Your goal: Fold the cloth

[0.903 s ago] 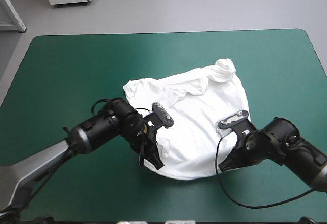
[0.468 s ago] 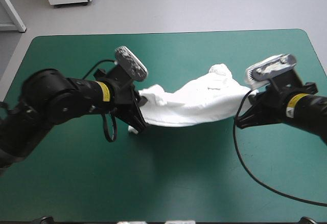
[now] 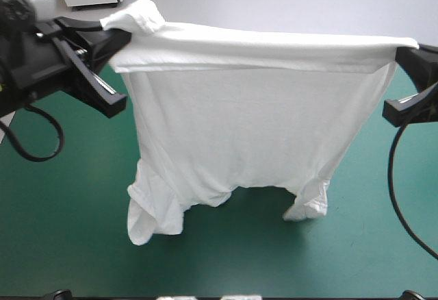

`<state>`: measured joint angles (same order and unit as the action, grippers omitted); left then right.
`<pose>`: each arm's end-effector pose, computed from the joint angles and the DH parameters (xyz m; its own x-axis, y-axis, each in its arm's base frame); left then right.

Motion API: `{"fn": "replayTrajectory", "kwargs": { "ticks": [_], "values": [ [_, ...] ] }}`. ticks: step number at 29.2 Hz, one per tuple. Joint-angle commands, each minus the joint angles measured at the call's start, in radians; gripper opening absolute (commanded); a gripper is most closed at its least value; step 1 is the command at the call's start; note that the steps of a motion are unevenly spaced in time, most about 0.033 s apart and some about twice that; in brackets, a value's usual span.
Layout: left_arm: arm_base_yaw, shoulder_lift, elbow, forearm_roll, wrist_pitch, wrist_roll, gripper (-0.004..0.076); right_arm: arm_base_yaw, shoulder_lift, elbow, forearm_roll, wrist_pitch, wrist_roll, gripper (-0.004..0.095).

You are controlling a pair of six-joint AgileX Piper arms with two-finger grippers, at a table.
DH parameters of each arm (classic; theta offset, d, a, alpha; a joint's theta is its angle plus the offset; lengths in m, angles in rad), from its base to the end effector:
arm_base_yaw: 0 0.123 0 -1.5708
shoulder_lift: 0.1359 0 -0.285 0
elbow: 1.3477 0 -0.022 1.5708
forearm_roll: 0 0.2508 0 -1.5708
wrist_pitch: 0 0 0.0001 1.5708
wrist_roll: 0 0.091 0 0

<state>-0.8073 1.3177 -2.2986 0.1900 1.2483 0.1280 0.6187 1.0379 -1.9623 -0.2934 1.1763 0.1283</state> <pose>0.1199 -0.1017 0.6208 -0.0075 0.2750 -0.9614 0.6009 0.7698 0.2155 0.0882 0.0329 0.5970 -0.1253 -0.0742 -0.9893 -0.3423 0.9392 -0.0271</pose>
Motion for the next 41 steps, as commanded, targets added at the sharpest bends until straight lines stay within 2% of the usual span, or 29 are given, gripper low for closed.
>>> {"fn": "replayTrajectory", "kwargs": {
  "ticks": [1, 10, 13, 18, 23, 27, 29, 31, 33, 35, 36, 38, 40, 41],
  "values": [
    [-0.006, -0.014, -0.101, 0.042, -0.069, -0.002, -0.001, 0.002, -0.008, -0.055, -0.036, -0.177, 0.002, -0.0013],
    [-0.006, -0.01, -0.142, 0.024, -0.27, -0.002, -0.001, 0.002, 0.007, -0.057, -0.093, -0.376, 0.06, -0.0013],
    [-0.006, 0.007, -0.142, 0.086, -0.341, -0.008, -0.001, 0.002, 0.044, -0.057, -0.168, -0.388, 0.124, -0.0013],
    [-0.006, 0.065, -0.142, 0.298, -0.421, -0.154, -0.001, 0.002, 0.134, -0.072, -0.311, -0.407, 0.229, -0.0014],
    [0.004, 0.164, -0.142, 0.541, -0.491, -0.276, -0.0009, -0.001, 0.295, -0.238, -0.413, -0.423, 0.231, -0.0017],
    [0.163, 0.258, -0.142, 0.543, -0.671, -0.392, -0.0009, -0.029, 0.458, -0.447, -0.469, -0.423, 0.219, -0.0017],
    [0.288, 0.306, -0.142, 0.408, -0.79, -0.451, -0.001, -0.084, 0.542, -0.555, -0.406, -0.457, 0.206, -0.0017],
    [0.394, 0.348, -0.142, 0.254, -0.941, -0.441, -0.001, -0.171, 0.607, -0.629, -0.329, -0.527, 0.202, -0.0017],
    [0.482, 0.391, -0.146, 0.143, -1.132, -0.431, -0.001, -0.282, 0.663, -0.672, -0.223, -0.616, 0.202, -0.0017],
    [0.552, 0.447, -0.189, 0.085, -1.302, -0.436, -0.001, -0.382, 0.719, -0.703, -0.065, -0.698, 0.156, -0.0017],
    [0.575, 0.477, -0.228, 0.068, -1.334, -0.451, -0.001, -0.424, 0.749, -0.716, 0.025, -0.747, 0.117, -0.0017],
    [0.604, 0.536, -0.322, 0.048, -1.342, -0.456, -0.001, -0.485, 0.787, -0.728, 0.128, -0.808, 0.071, -0.0017],
    [0.626, 0.604, -0.4, 0.013, -1.324, -0.473, -0.001, -0.537, 0.819, -0.736, 0.203, -0.849, 0.039, -0.0017],
    [0.643, 0.662, -0.456, -0.014, -1.266, -0.52, -0.001, -0.564, 0.844, -0.736, 0.248, -0.837, 0.014, -0.0017]
  ]
}}
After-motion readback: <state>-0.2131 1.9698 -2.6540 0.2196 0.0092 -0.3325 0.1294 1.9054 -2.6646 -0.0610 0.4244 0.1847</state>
